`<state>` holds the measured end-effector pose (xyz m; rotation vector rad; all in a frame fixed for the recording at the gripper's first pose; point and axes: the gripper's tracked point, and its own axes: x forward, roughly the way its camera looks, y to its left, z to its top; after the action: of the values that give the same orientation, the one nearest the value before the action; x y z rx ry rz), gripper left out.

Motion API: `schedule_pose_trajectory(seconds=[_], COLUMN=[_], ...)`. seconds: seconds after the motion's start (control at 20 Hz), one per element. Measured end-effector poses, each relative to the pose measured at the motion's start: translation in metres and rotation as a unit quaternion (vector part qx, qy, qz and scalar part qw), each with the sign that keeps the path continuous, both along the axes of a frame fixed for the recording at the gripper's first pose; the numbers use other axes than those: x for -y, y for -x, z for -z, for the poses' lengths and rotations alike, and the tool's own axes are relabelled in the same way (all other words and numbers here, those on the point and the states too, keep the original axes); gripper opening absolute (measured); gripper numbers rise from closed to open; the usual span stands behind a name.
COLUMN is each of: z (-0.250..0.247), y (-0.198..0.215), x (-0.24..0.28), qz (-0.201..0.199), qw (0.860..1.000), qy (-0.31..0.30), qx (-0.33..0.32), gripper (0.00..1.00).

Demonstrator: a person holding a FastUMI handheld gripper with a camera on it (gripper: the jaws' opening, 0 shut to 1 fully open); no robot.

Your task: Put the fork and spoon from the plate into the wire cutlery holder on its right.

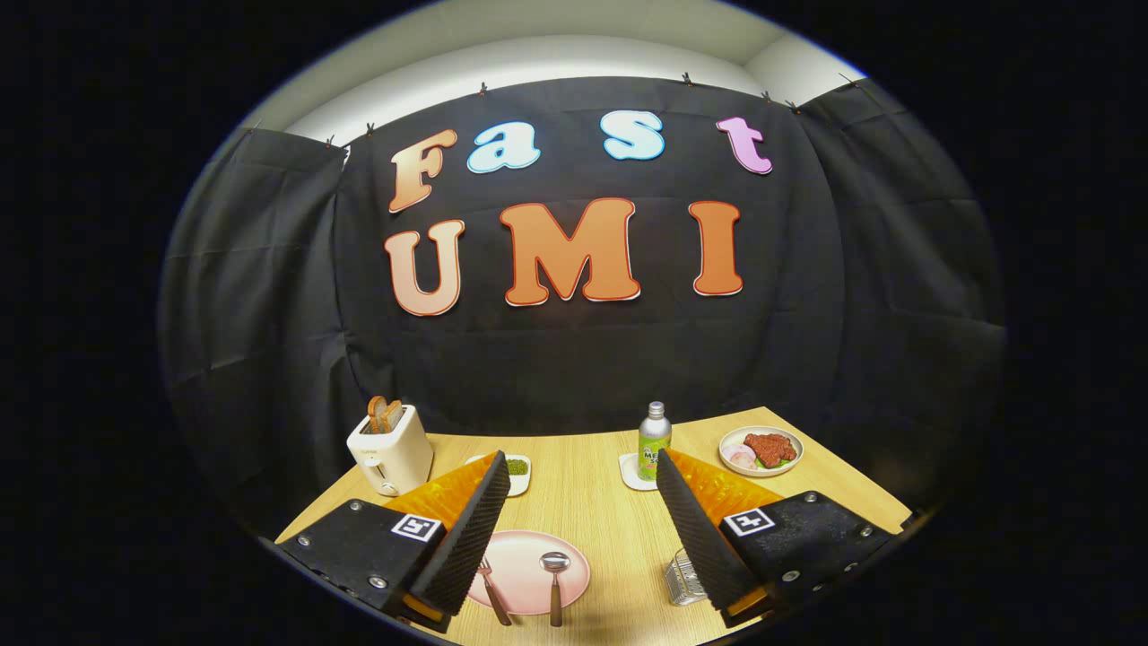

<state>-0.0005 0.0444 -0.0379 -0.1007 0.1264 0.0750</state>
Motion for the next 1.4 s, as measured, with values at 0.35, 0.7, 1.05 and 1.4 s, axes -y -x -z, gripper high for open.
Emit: schedule_pose_trajectory(seconds=[0.35,0.7,1.05,1.4], z=[0.011,0.025,0.059,0.11], y=[0.001,0.002,-0.003,-0.013], x=[-0.007,-0.019,-0.037,-0.047], qz=[-0.006,-0.017,-0.034,-0.046], qw=[1.0,0.999,0.998,0.993], qy=[0.01,0.013,0.029,0.06], qx=[-0.015,-0.026,-0.054,-0.095], gripper=[0.98,0.98,0.98,0.99])
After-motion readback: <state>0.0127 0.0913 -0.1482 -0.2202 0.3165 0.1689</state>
